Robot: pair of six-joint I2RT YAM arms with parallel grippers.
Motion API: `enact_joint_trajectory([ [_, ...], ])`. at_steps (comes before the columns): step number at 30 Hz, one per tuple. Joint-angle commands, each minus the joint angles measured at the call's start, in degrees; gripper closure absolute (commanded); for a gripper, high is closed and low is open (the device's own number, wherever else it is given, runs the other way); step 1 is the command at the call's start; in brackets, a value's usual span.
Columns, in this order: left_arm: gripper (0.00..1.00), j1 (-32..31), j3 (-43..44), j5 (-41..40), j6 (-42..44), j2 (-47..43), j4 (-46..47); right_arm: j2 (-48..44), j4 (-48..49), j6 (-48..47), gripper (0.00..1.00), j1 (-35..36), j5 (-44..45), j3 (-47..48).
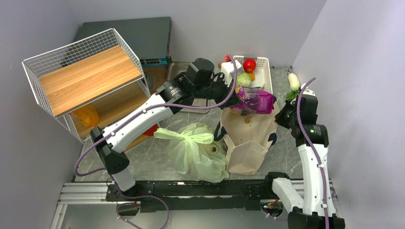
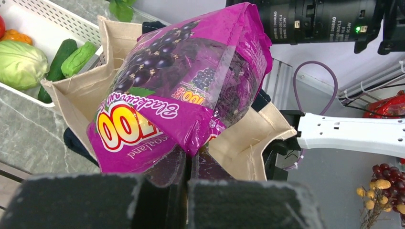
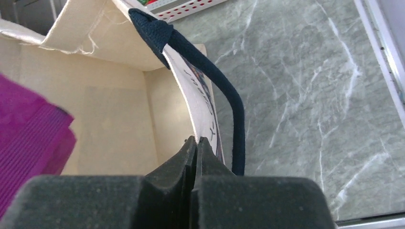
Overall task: Place the food into the grocery bag and tie it
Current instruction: Place the snack in the grocery bag.
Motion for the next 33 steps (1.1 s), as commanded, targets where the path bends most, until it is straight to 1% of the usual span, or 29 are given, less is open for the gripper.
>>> enact_joint_trajectory([
  [1, 1.0, -0.32, 2.21, 1.91, -1.29, -0.37, 11.02, -1.17, 1.51, -0.85, 1.0, -0.22, -4.41, -0.55],
  [4, 1.0, -0.36, 1.04, 3.01, -2.97, 0.54, 12.55, -1.63, 2.39, -1.19, 1.0, -0.21, -5.74, -0.84],
  [9, 1.0, -0.34, -2.43, 2.96, -5.48, 0.61, 15.92, -2.51, 2.31, -1.59, 1.0, -0.14, -5.0, 0.61],
  [18, 1.0, -0.36, -6.91, 1.56, -6.75, 0.83, 18.88, -2.59, 2.92, -1.76, 1.0, -0.06, -5.81, 0.19],
  [19, 0.91, -0.38, -7.06, 1.17, -6.71, 0.87, 19.08, -2.61, 3.0, -1.84, 1.0, -0.06, -5.93, 0.15],
  [20, 0.73, -0.37, -7.05, 0.39, -6.66, 1.02, 19.07, -2.58, 3.09, -1.78, 1.0, -0.08, -6.04, 0.14],
  [21, 0.51, -0.34, -6.9, -0.75, -6.61, 1.26, 18.9, -2.56, 3.1, -1.8, 1.0, -0.06, -6.05, 0.13],
  [22, 0.32, -0.34, -6.59, -1.95, -6.66, 1.58, 18.46, -2.56, 3.15, -1.81, 1.0, -0.06, -6.13, 0.06],
  [23, 0.16, -0.37, -6.35, -3.34, -6.91, 1.86, 17.92, -2.56, 3.17, -1.77, 1.0, -0.06, -6.14, 0.19],
  [24, 0.02, -0.39, -6.48, -4.07, -7.04, 1.88, 17.92, -2.5, 3.19, -1.82, 1.0, -0.04, -6.19, 0.2],
  [25, 0.01, -0.34, -6.65, -4.84, -7.21, 1.78, 18.06, -2.51, 3.15, -1.85, 1.0, -0.11, -6.24, 0.22],
  [30, 0.01, -0.39, -7.33, -6.7, -7.83, 0.4, 18.0, -2.52, 3.25, -1.78, 1.0, -0.06, -6.49, 0.01],
  [31, 0.01, -0.34, -7.03, -7.66, -7.95, 0.05, 17.3, -2.45, 3.33, -1.77, 1.0, -0.05, -6.57, -0.01],
  [33, 0.01, -0.34, -6.04, -12.5, -8.34, -0.53, 14.44, -2.33, 3.37, -1.82, 1.0, -0.02, -6.66, 0.07],
])
